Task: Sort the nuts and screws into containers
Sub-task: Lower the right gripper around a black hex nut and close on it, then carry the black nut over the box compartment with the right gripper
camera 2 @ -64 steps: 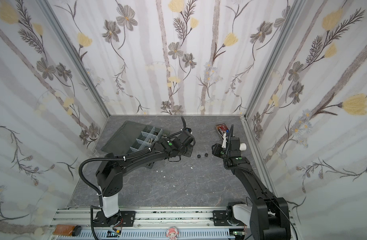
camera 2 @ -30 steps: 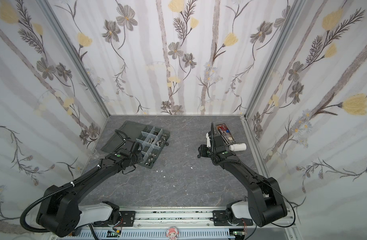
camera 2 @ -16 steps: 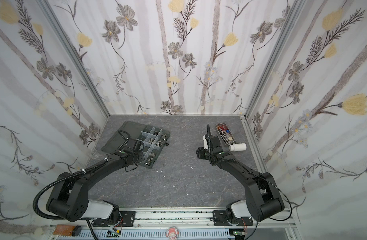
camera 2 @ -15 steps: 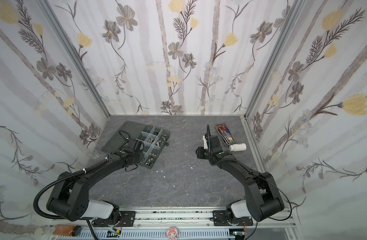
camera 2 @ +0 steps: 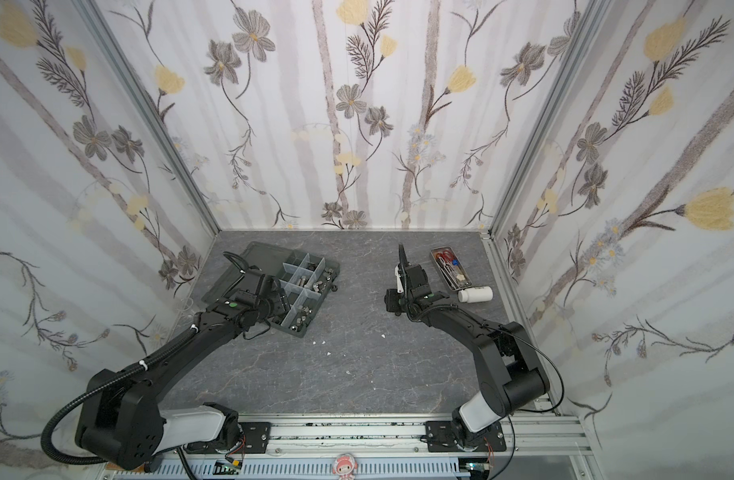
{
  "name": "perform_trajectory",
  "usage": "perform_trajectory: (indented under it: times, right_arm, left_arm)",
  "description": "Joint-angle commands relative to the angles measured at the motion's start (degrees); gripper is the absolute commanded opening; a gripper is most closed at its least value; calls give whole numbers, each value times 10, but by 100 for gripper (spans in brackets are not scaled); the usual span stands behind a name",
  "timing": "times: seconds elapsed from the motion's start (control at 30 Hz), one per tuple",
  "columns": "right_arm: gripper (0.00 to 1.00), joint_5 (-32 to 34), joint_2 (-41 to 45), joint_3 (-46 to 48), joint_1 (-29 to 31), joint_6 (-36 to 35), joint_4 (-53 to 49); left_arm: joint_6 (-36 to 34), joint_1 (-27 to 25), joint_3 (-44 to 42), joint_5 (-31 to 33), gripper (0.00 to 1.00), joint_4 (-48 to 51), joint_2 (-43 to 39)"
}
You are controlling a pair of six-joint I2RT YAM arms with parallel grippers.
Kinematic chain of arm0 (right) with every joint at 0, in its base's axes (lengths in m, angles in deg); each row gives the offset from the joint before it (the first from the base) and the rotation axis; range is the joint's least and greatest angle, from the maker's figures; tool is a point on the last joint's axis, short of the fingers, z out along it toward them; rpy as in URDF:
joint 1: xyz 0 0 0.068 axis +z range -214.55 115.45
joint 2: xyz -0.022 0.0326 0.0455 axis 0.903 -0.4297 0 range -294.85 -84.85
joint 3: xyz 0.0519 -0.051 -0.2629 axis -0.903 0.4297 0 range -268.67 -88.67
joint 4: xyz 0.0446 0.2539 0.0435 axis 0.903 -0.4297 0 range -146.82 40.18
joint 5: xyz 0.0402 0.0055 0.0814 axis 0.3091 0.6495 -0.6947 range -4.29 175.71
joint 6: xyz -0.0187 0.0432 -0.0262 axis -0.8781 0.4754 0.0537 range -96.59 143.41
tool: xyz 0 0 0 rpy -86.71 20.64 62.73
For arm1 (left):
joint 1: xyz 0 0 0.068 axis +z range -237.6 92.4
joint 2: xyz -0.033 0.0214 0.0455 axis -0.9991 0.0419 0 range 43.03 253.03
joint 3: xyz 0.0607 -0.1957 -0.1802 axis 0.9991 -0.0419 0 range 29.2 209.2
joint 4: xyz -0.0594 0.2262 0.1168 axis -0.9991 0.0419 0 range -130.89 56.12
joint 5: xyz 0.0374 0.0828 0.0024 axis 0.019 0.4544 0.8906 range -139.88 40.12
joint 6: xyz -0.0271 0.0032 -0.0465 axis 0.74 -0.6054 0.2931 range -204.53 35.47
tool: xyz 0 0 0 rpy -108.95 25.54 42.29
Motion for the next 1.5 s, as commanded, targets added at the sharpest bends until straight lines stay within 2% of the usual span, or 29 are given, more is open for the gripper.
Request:
perform_trajectory:
  times: [0.0,0.2,0.67,0.93,1.17,1.27,1.47]
  right_arm:
    - [47,44,-27,-11,1,2,-22]
    - [45,72,-72,-23,11,1,-40]
    - [41,109,-118,-40,22,-8,-58]
    - [34,115,-133,-47,26,-11,-63]
    - [23,118,-127,-54,29,-12,-69]
    - [16,118,-120,-58,33,-9,-71]
    - [14,102,-95,-76,58,-5,-66]
  left_arm:
    - [-21,1,11,-18,86,28,-37]
    - [-30,1,18,-26,96,56,-99]
    - [-32,0,17,-34,98,81,-156]
    - [-31,0,23,-34,98,85,-158]
    - [-33,0,33,-32,98,92,-163]
    - [-35,-1,40,-33,98,95,-169]
    - [-33,0,59,-33,99,102,-184]
